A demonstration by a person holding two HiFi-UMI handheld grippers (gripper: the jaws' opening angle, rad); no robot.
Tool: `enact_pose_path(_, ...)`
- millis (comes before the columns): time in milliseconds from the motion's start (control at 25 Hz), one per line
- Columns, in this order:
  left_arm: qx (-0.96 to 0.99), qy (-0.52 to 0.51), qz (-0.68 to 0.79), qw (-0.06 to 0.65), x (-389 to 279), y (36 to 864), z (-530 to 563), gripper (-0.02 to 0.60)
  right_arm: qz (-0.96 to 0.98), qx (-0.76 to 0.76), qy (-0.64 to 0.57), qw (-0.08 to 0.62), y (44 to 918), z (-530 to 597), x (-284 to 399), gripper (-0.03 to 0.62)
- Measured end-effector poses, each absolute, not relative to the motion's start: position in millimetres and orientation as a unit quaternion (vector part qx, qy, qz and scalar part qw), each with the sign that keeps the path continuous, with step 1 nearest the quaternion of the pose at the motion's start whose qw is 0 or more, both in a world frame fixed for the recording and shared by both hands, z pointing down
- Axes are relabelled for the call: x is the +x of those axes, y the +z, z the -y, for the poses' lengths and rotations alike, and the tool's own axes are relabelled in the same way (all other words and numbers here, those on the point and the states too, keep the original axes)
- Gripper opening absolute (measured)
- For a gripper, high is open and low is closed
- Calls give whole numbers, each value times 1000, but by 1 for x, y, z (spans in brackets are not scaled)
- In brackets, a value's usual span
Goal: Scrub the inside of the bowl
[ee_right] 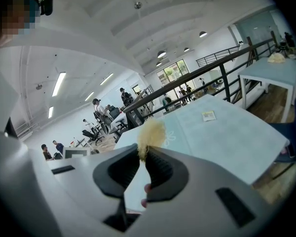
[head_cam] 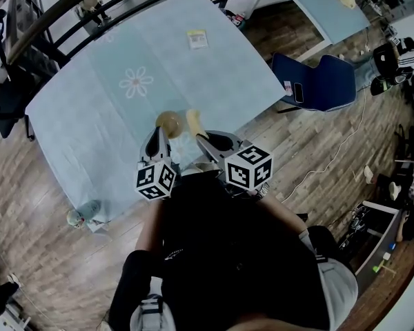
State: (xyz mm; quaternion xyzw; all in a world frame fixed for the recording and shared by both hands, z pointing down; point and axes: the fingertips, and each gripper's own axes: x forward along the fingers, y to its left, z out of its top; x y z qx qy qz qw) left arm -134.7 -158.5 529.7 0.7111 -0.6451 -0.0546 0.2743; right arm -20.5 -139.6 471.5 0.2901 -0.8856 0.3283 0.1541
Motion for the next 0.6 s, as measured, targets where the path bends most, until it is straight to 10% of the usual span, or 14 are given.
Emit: enact_pose_path(600, 730, -71, 668, 127, -75, 421, 159, 14, 930, 286, 209, 99, 435, 159, -4, 41)
